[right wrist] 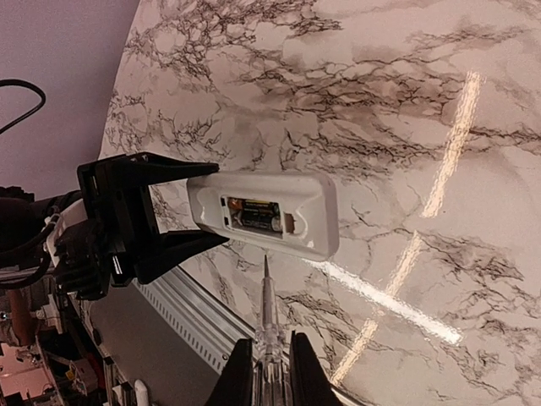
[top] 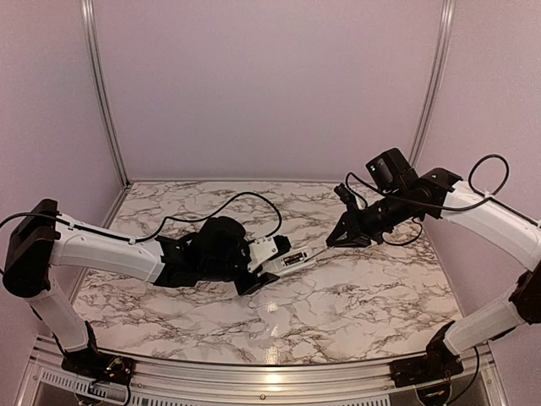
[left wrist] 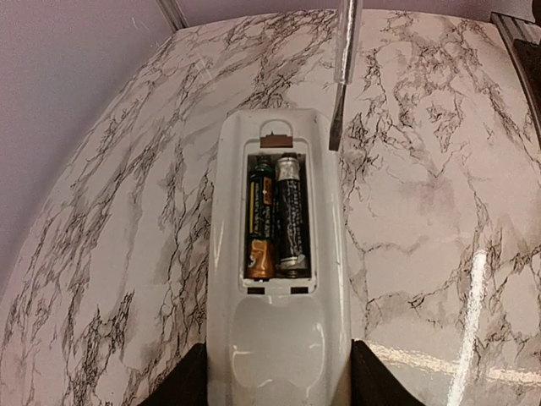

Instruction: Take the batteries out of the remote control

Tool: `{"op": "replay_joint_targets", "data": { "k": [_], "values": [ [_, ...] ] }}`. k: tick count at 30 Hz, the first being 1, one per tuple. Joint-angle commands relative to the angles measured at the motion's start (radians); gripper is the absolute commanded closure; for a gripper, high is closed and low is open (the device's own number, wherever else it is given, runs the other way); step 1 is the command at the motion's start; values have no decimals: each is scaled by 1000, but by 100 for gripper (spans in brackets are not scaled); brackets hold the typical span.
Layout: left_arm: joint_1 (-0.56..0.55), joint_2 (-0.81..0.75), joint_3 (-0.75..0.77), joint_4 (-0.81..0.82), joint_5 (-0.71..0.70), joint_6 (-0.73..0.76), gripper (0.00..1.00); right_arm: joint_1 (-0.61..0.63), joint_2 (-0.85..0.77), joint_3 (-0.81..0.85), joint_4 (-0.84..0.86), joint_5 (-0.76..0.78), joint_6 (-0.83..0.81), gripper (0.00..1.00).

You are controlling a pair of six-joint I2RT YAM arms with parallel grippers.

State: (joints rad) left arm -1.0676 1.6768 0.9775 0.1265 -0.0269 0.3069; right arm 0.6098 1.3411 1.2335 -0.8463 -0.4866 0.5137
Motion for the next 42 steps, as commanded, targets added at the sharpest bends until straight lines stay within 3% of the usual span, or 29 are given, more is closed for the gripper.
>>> {"op": "replay_joint_targets", "data": {
  "k": [1, 42],
  "values": [
    [-9, 31, 42, -10, -10, 48, 100, 10, 21, 57, -5, 29, -21, 100],
    [-17, 61, 98, -52, -26, 83, 100, 28, 93, 125, -40, 153, -13, 100]
  ]
}}
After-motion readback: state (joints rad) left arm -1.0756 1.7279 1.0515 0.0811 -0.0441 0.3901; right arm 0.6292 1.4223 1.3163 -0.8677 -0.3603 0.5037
